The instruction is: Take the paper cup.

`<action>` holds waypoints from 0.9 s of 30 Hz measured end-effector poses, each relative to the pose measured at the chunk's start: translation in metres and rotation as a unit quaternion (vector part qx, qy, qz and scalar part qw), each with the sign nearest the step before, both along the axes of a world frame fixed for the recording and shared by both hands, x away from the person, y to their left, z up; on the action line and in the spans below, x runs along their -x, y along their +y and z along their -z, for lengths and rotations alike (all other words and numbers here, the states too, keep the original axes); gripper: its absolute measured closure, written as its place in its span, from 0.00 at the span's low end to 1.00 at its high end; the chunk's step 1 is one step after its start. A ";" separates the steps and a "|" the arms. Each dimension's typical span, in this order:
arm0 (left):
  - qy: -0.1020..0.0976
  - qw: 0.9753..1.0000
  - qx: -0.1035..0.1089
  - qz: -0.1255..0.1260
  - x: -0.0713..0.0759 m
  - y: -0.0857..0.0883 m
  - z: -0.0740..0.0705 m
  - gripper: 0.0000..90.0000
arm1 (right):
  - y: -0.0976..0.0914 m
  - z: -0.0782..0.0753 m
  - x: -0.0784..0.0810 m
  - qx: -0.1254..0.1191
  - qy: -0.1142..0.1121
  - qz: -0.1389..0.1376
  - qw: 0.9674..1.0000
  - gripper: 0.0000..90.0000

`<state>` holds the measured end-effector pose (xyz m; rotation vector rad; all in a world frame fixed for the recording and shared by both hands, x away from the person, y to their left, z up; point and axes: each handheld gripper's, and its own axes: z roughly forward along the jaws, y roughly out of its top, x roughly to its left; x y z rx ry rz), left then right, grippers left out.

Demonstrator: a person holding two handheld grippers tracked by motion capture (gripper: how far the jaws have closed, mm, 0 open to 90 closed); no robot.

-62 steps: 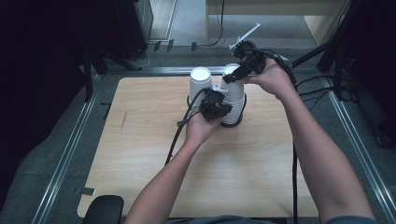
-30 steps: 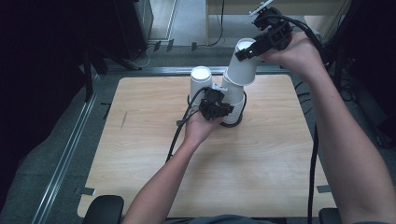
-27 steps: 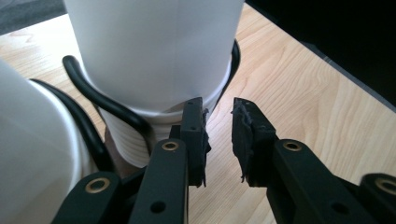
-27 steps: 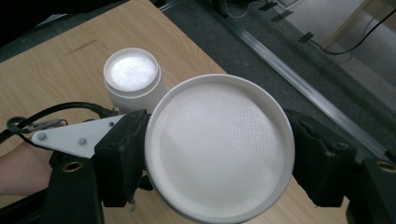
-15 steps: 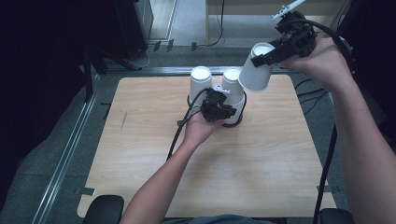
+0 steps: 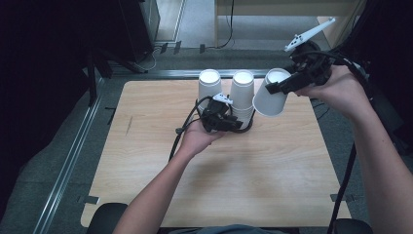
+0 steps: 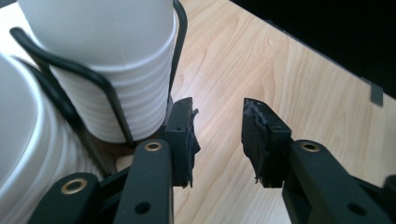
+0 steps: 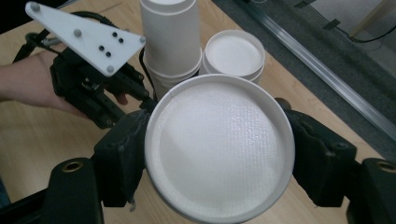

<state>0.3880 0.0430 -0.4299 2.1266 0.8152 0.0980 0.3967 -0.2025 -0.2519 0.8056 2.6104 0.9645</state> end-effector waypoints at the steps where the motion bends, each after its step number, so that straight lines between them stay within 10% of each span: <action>1: 0.001 1.000 -0.002 0.005 0.001 0.003 0.001 0.69 | 0.000 0.003 0.001 0.000 0.002 -0.001 1.000 0.29; 27: 0.010 0.996 0.005 0.093 0.027 0.062 0.019 0.48 | 0.012 0.107 0.026 -0.030 0.049 -0.071 0.996 0.29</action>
